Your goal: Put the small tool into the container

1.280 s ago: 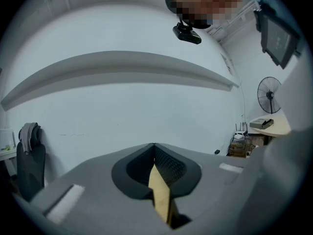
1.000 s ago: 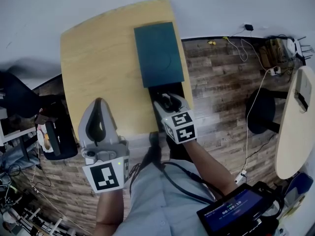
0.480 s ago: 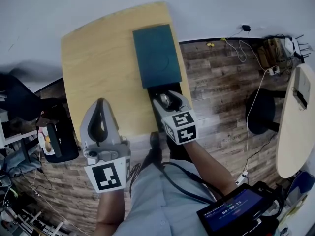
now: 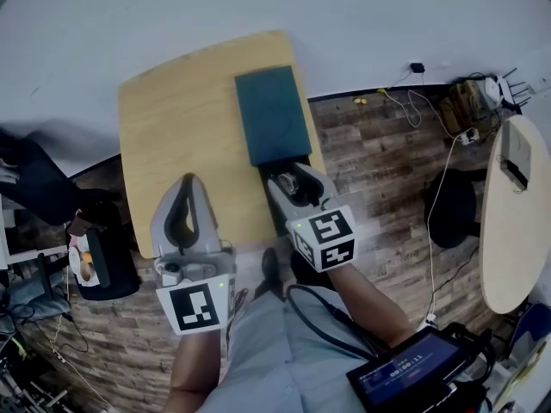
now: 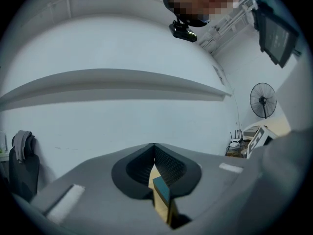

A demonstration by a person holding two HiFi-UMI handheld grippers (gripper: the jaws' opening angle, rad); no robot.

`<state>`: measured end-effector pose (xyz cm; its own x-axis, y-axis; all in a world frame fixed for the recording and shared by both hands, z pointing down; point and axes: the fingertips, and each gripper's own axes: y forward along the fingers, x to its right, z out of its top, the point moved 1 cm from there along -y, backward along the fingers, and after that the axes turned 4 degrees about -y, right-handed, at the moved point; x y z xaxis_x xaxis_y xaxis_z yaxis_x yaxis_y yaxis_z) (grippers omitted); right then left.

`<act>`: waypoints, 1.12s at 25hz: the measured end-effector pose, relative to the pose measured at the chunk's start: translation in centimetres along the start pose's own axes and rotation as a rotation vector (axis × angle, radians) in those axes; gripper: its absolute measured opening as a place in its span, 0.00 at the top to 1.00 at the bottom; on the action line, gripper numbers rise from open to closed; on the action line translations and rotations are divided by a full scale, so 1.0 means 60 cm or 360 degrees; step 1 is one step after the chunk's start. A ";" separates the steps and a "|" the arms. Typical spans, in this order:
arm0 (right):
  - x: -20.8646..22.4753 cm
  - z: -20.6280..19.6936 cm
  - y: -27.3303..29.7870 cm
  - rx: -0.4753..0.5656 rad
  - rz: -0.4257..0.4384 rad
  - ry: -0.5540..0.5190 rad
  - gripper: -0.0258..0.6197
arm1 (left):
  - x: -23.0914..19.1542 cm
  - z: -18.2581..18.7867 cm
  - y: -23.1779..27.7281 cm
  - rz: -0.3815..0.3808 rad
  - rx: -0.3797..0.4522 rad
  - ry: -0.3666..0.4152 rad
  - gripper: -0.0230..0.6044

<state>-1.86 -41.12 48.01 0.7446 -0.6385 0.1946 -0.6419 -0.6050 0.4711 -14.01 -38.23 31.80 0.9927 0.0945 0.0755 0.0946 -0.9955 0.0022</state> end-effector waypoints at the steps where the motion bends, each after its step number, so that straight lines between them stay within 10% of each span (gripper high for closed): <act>1: -0.008 0.025 -0.015 0.0060 -0.0001 -0.0022 0.65 | 0.005 0.011 -0.004 -0.0014 0.0025 -0.0002 0.95; 11: -0.078 0.250 -0.192 0.0640 -0.0129 -0.0345 0.84 | 0.049 0.135 -0.044 -0.0101 0.0267 -0.0015 0.95; 28: -0.092 0.303 -0.295 0.0879 -0.0317 -0.0501 0.96 | 0.082 0.211 -0.077 -0.0170 0.0455 0.0030 0.95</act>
<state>2.06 -35.55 22.98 0.8234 -0.5471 -0.1507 -0.5594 -0.8271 -0.0544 -8.58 -33.07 19.54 0.9747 0.1957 0.1082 0.2183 -0.9379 -0.2695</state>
